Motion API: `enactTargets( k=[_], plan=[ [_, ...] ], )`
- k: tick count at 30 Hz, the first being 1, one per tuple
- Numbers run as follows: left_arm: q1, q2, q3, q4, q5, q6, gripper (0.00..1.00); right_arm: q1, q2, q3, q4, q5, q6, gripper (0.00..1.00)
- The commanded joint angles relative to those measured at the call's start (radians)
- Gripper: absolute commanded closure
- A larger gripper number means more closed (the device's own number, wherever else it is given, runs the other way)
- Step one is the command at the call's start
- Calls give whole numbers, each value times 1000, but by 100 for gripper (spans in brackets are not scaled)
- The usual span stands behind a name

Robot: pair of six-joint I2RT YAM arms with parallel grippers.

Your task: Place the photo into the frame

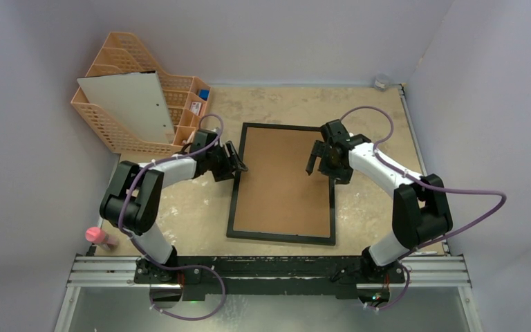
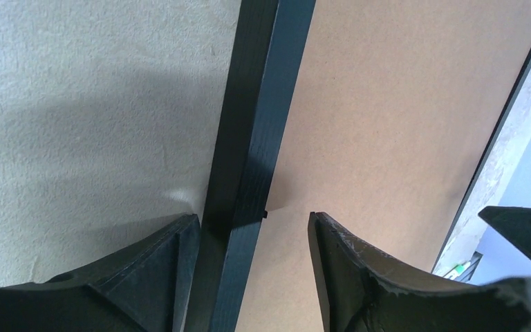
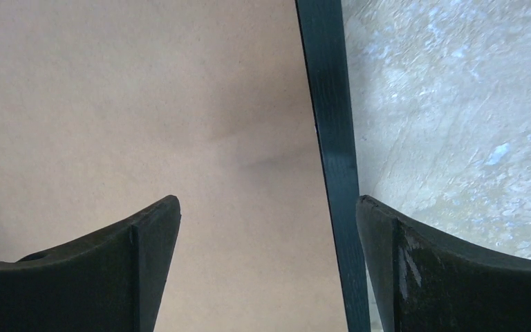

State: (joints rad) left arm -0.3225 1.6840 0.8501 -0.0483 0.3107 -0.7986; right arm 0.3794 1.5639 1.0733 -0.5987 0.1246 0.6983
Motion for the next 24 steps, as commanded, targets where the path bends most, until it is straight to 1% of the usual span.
enactTargets(
  k=[1, 4, 8, 12, 14, 17, 19, 21, 24],
  plan=[
    [-3, 39, 51, -66, -13, 50, 38, 0, -23, 41, -57, 66, 18, 1],
    [-3, 45, 64, -80, -11, 52, 37, -4, -32, 36, -21, 71, 17, 1],
    [-3, 55, 77, -92, 13, 79, 36, -9, -33, 13, 47, 28, 25, 2],
    [-3, 56, 67, -70, 19, 111, 34, -31, -42, -37, 121, 10, 28, 2],
    [-3, 55, 50, -39, 16, 125, 33, -61, -55, -70, 174, -3, 24, 2],
    [-3, 54, 34, -14, -27, 120, 32, -152, -74, -119, 273, -81, 7, 3],
    [-3, 45, 27, -1, -52, 133, 32, -194, -78, -160, 355, -95, -12, 3],
    [-3, 32, 19, 3, -66, 132, 31, -218, -57, -182, 406, -165, -42, 3],
    [-3, 25, 33, 9, -49, 145, 31, -221, -26, -206, 465, -281, -85, 3]
  ],
)
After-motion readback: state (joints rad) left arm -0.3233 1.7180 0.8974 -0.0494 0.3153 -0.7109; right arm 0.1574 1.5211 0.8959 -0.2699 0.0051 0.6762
